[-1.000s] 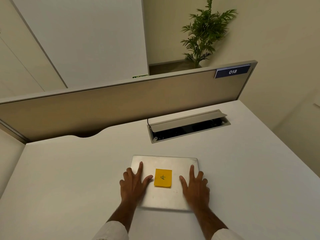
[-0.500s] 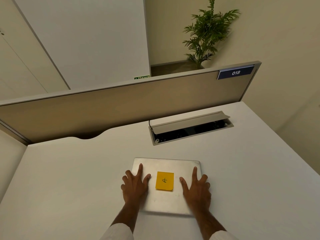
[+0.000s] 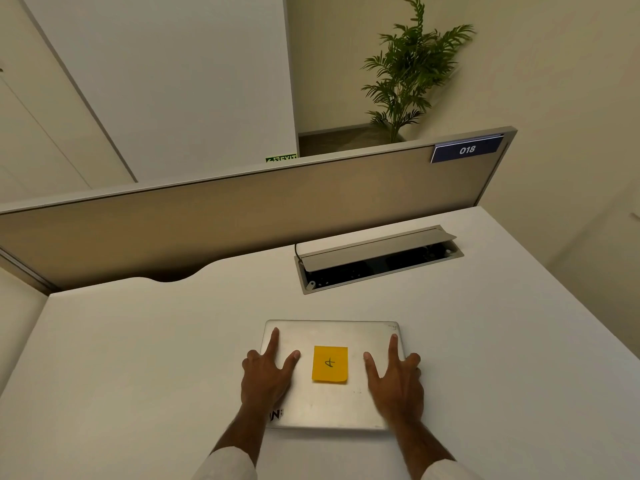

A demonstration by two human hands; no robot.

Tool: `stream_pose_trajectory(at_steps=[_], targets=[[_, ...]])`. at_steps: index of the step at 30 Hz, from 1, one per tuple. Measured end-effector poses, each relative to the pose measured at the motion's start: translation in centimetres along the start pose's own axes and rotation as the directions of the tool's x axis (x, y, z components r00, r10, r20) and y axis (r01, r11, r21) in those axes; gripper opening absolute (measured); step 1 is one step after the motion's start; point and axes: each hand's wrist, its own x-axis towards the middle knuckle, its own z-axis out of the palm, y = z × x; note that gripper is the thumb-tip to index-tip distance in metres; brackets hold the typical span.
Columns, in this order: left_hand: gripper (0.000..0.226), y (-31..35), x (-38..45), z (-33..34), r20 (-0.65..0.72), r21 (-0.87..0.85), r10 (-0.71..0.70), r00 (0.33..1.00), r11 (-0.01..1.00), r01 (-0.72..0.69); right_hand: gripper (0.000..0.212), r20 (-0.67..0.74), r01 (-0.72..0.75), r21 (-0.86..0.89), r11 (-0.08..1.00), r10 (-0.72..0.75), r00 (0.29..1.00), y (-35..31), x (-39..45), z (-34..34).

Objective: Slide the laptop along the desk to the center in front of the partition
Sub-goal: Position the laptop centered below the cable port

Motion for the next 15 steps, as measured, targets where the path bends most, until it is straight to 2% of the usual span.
stream_pose_trajectory(at_steps=[8, 15], targets=[[0.082, 0.3, -0.4, -0.2, -0.035, -0.019, 0.026, 0.999, 0.999, -0.027, 0.085, 0.021, 0.027, 0.000, 1.000, -0.027, 0.999, -0.2, 0.3, -0.8], [0.081, 0.0, -1.2, -0.6, -0.076, -0.044, -0.004, 0.997, 0.999, 0.001, 0.086, 0.040, 0.098, -0.014, 0.995, -0.097, 0.994, -0.9, 1.2, -2.0]])
